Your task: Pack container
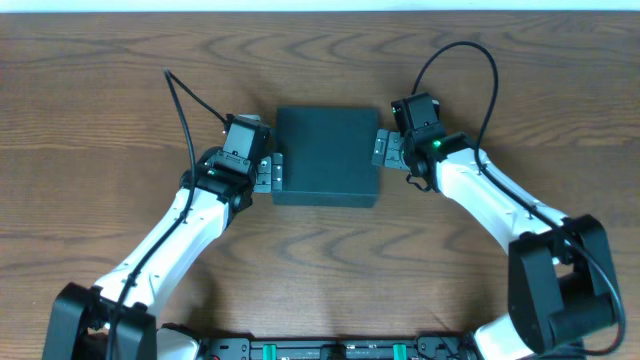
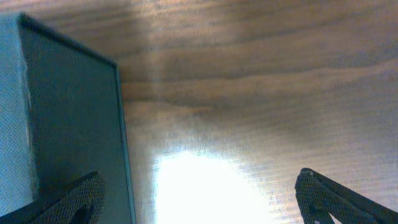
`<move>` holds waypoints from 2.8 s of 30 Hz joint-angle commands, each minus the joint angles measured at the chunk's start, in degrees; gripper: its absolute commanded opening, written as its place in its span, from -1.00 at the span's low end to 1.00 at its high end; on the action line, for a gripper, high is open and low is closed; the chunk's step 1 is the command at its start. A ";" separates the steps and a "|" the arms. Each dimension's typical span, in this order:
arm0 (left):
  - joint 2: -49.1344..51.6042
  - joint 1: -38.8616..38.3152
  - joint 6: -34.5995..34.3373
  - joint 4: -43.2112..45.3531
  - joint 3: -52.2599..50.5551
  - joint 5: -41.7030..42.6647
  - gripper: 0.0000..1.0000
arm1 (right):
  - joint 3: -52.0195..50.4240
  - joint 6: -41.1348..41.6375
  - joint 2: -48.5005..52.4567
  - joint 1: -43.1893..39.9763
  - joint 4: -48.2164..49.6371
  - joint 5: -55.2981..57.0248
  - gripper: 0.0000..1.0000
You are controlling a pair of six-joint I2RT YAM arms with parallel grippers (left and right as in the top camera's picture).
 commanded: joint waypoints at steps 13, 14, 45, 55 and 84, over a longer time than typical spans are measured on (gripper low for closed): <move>-22.38 -0.66 3.48 -7.78 1.03 2.75 0.90 | -0.72 -14.27 -31.06 0.66 -10.10 1.86 0.98; -24.74 -0.66 3.56 -9.66 1.03 2.89 0.90 | -0.72 -15.34 -34.14 0.94 -11.39 1.86 0.98; -58.53 -3.41 5.79 -42.21 1.01 7.06 0.90 | -0.72 -16.59 -73.26 8.72 -29.42 -5.40 0.99; -58.53 -3.41 5.79 -47.04 1.01 7.06 0.91 | -0.72 -15.89 -73.26 8.70 -32.09 -4.35 0.98; -58.53 -3.41 5.79 -47.04 1.01 7.06 0.90 | -29.79 -17.20 -97.85 -7.56 -31.41 0.63 0.98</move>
